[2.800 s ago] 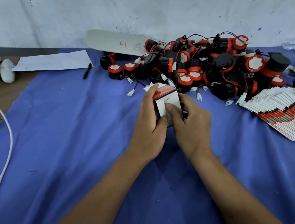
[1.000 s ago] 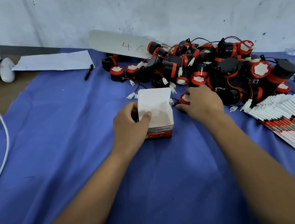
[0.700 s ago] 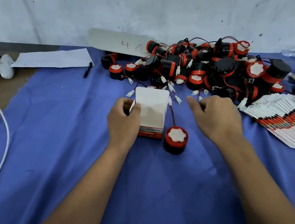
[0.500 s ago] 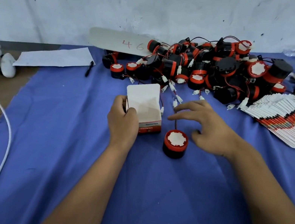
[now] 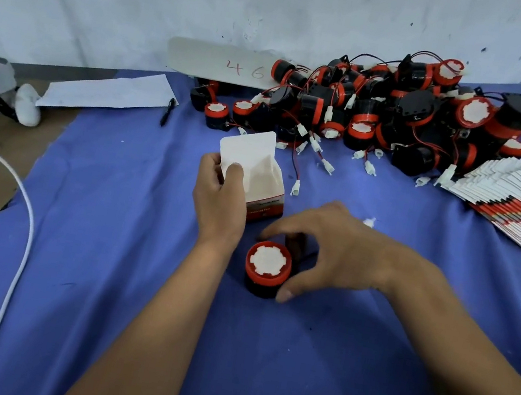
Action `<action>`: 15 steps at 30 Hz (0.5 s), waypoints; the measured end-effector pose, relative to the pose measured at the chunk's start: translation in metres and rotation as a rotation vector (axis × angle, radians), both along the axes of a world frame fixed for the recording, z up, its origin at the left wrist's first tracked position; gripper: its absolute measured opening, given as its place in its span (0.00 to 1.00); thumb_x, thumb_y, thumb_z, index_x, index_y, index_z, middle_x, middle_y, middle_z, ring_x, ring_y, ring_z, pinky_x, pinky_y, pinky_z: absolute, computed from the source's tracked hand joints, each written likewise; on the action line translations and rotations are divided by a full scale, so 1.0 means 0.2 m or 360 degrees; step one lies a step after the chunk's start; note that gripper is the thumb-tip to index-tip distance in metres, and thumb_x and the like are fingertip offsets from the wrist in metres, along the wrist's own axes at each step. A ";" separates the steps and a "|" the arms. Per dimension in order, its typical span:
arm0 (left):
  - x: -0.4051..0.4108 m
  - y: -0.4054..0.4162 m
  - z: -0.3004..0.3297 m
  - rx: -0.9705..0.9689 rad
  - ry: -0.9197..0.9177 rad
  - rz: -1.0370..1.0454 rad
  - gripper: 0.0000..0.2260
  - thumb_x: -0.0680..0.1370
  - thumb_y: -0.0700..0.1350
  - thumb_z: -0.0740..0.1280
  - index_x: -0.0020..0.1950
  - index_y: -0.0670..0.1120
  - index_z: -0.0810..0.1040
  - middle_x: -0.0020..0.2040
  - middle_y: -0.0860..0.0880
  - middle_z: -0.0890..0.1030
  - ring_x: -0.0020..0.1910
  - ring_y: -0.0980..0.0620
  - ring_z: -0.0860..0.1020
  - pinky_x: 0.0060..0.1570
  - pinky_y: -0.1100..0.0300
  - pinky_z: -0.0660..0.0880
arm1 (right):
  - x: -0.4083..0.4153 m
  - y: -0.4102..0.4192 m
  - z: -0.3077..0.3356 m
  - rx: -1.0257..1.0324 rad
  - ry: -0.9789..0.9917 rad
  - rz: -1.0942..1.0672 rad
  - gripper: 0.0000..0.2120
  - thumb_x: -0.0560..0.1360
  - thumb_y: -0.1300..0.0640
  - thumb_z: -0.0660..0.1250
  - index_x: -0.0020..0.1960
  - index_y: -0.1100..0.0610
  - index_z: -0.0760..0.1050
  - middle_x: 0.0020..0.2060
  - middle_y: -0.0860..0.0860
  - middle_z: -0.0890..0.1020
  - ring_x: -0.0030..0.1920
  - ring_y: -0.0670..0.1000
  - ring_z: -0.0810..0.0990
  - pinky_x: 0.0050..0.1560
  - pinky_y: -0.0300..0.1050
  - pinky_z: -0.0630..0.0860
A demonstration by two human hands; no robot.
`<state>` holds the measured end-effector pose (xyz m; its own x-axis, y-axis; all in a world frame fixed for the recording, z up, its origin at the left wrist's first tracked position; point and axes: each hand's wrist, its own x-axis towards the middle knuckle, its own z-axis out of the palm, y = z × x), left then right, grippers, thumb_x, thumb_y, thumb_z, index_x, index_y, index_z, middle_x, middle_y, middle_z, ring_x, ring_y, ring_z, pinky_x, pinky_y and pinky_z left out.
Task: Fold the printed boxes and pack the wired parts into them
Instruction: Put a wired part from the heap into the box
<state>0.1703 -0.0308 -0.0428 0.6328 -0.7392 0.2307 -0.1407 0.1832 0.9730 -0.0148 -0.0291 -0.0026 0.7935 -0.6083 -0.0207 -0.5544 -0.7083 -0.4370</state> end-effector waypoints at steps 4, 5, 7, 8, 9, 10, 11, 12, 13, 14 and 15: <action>0.01 -0.01 0.00 -0.0002 0.0058 -0.0099 0.09 0.83 0.43 0.59 0.43 0.48 0.71 0.38 0.59 0.77 0.35 0.64 0.74 0.31 0.71 0.69 | 0.06 0.04 -0.01 0.0090 -0.0310 0.0107 0.24 0.65 0.44 0.82 0.59 0.45 0.82 0.51 0.40 0.84 0.53 0.42 0.81 0.56 0.43 0.78; 0.02 -0.01 0.01 0.0017 0.0091 -0.0107 0.11 0.83 0.41 0.58 0.41 0.47 0.69 0.35 0.59 0.75 0.33 0.63 0.72 0.32 0.69 0.69 | 0.06 0.04 -0.01 0.0036 -0.0446 0.0076 0.24 0.66 0.45 0.82 0.59 0.48 0.83 0.51 0.41 0.84 0.53 0.42 0.80 0.55 0.41 0.77; 0.04 -0.03 0.04 0.0041 0.0242 -0.0156 0.11 0.82 0.40 0.58 0.40 0.41 0.69 0.37 0.50 0.75 0.38 0.54 0.72 0.38 0.59 0.71 | 0.07 0.05 0.00 -0.0093 -0.0734 -0.0042 0.22 0.68 0.48 0.82 0.59 0.52 0.82 0.48 0.42 0.82 0.49 0.43 0.80 0.49 0.37 0.75; 0.04 -0.03 0.05 0.0038 0.0294 -0.0201 0.11 0.81 0.41 0.58 0.43 0.36 0.71 0.41 0.41 0.75 0.42 0.47 0.73 0.41 0.53 0.72 | 0.07 0.05 0.00 -0.0159 -0.0870 -0.0106 0.22 0.69 0.48 0.81 0.60 0.54 0.82 0.47 0.41 0.81 0.48 0.43 0.79 0.48 0.35 0.74; 0.03 -0.02 0.05 0.0032 0.0325 -0.0266 0.15 0.80 0.45 0.59 0.49 0.32 0.74 0.46 0.34 0.77 0.45 0.40 0.75 0.45 0.47 0.76 | 0.08 0.05 0.00 -0.0221 -0.0995 -0.0172 0.23 0.70 0.48 0.80 0.60 0.55 0.81 0.47 0.41 0.80 0.48 0.43 0.79 0.47 0.35 0.74; 0.02 0.00 0.05 0.0034 0.0324 -0.0353 0.22 0.78 0.49 0.59 0.55 0.30 0.74 0.52 0.29 0.78 0.49 0.34 0.77 0.51 0.41 0.78 | 0.09 0.05 0.00 -0.0268 -0.1102 -0.0234 0.23 0.71 0.47 0.79 0.61 0.55 0.79 0.48 0.41 0.80 0.48 0.44 0.80 0.47 0.37 0.76; 0.01 0.01 0.05 0.0039 0.0311 -0.0446 0.27 0.75 0.54 0.60 0.58 0.30 0.75 0.57 0.28 0.78 0.55 0.30 0.78 0.58 0.36 0.77 | 0.09 0.06 0.00 -0.0296 -0.1185 -0.0276 0.23 0.71 0.48 0.78 0.62 0.56 0.78 0.49 0.42 0.80 0.48 0.47 0.80 0.46 0.40 0.78; -0.01 0.02 0.04 0.0016 0.0280 -0.0525 0.29 0.74 0.58 0.61 0.59 0.33 0.77 0.59 0.29 0.79 0.59 0.29 0.78 0.62 0.33 0.76 | 0.10 0.06 0.00 -0.0323 -0.1237 -0.0298 0.23 0.72 0.48 0.77 0.62 0.56 0.76 0.50 0.44 0.80 0.48 0.48 0.81 0.46 0.42 0.79; -0.02 0.03 0.04 -0.0011 0.0244 -0.0591 0.27 0.74 0.60 0.62 0.59 0.39 0.81 0.59 0.33 0.81 0.61 0.31 0.79 0.62 0.34 0.76 | 0.10 0.06 0.00 -0.0372 -0.1250 -0.0317 0.24 0.73 0.48 0.77 0.63 0.56 0.74 0.51 0.44 0.80 0.49 0.48 0.81 0.47 0.43 0.79; -0.04 0.04 0.04 -0.0033 0.0220 -0.0648 0.22 0.75 0.60 0.63 0.57 0.47 0.85 0.57 0.39 0.84 0.60 0.37 0.81 0.61 0.40 0.78 | 0.11 0.06 -0.01 -0.0441 -0.1229 -0.0344 0.25 0.73 0.48 0.77 0.64 0.56 0.73 0.52 0.43 0.80 0.50 0.47 0.80 0.48 0.44 0.79; -0.05 0.05 0.04 -0.0051 0.0193 -0.0700 0.16 0.77 0.59 0.63 0.55 0.55 0.86 0.55 0.47 0.86 0.58 0.45 0.84 0.58 0.46 0.80 | 0.11 0.06 -0.01 -0.0505 -0.1196 -0.0376 0.26 0.73 0.47 0.76 0.66 0.54 0.72 0.54 0.43 0.80 0.51 0.45 0.80 0.49 0.45 0.79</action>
